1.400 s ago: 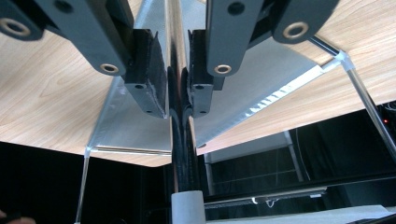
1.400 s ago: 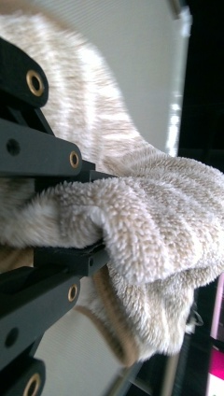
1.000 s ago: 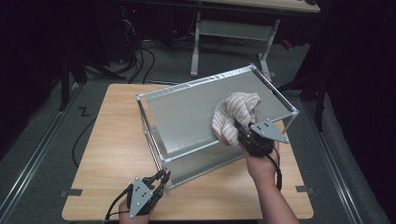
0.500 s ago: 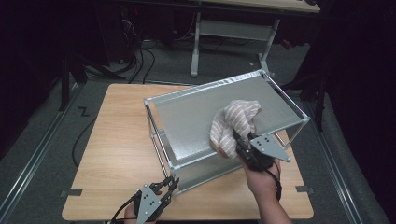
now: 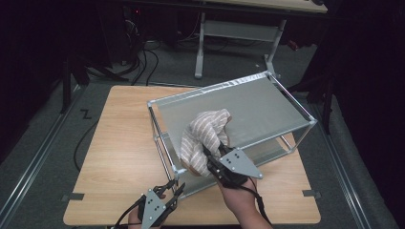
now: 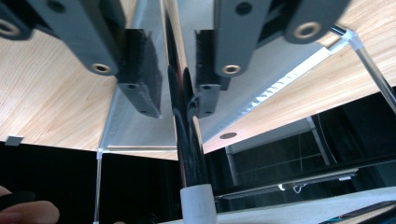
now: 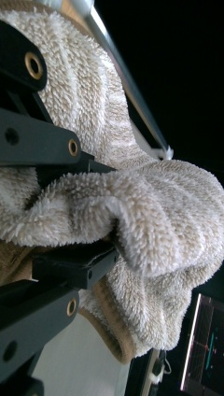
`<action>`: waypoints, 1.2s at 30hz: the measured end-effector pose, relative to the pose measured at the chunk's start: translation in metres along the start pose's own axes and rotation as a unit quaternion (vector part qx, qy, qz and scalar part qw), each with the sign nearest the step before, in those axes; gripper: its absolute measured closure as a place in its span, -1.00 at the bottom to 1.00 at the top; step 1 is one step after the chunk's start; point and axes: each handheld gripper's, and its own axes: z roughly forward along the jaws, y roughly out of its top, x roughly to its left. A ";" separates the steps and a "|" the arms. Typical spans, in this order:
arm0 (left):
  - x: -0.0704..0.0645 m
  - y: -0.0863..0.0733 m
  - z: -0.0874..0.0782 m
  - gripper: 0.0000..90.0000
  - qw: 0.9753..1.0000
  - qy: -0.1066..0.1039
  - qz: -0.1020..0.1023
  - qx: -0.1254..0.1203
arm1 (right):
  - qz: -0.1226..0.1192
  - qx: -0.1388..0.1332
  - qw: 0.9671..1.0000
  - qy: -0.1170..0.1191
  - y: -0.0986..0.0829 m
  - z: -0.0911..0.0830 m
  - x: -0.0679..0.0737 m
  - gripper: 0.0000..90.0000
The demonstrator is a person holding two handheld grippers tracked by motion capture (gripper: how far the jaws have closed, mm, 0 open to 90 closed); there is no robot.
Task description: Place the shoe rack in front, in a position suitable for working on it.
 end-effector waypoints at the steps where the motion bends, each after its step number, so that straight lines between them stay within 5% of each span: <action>1: 0.000 0.000 0.000 0.47 1.000 0.001 -0.001 -0.001 | 0.000 0.000 1.000 0.003 0.001 0.001 0.005 0.39; 10: 0.003 0.000 0.001 0.47 1.000 -0.002 -0.010 -0.003 | -0.025 -0.009 1.000 0.007 0.003 0.002 0.033 0.41; 13: 0.003 0.000 0.002 0.71 1.000 -0.006 -0.012 -0.001 | -0.023 -0.005 1.000 0.004 0.002 0.002 0.031 0.41; 18: 0.003 0.001 0.001 0.74 1.000 -0.005 -0.009 0.001 | -0.026 -0.002 1.000 -0.002 0.000 0.003 0.024 0.41; 24: 0.002 0.001 0.000 0.74 1.000 -0.003 -0.011 0.000 | -0.022 0.000 0.999 -0.025 -0.004 0.002 0.009 0.41; 36: 0.001 0.000 -0.003 0.74 1.000 -0.002 -0.011 0.002 | 0.003 0.004 0.996 -0.086 -0.018 -0.007 -0.051 0.41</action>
